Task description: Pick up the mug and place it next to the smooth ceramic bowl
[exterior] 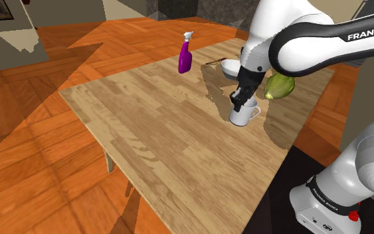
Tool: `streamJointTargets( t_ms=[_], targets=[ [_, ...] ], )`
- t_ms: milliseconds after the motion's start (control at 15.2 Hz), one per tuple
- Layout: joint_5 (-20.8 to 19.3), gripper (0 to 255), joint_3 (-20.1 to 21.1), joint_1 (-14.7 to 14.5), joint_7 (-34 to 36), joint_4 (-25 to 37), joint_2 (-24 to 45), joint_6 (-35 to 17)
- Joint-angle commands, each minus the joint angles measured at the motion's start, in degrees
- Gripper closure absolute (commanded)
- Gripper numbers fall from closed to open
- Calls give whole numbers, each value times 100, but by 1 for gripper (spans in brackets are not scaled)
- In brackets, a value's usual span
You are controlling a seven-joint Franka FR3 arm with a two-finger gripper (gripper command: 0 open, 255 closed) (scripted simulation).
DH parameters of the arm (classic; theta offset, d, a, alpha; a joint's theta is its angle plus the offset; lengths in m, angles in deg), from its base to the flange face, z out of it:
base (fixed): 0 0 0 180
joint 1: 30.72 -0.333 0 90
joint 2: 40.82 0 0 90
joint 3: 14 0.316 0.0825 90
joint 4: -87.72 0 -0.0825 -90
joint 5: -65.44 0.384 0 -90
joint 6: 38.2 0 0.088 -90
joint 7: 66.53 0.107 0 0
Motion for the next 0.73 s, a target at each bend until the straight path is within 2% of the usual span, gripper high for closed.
streamJointTargets(
  t_ms=[0,660],
  targets=[
    [5,255,-13,-4,-14,121,-67,189],
    [2,255,-74,-2,-81,747,-276,1022]
  ],
)
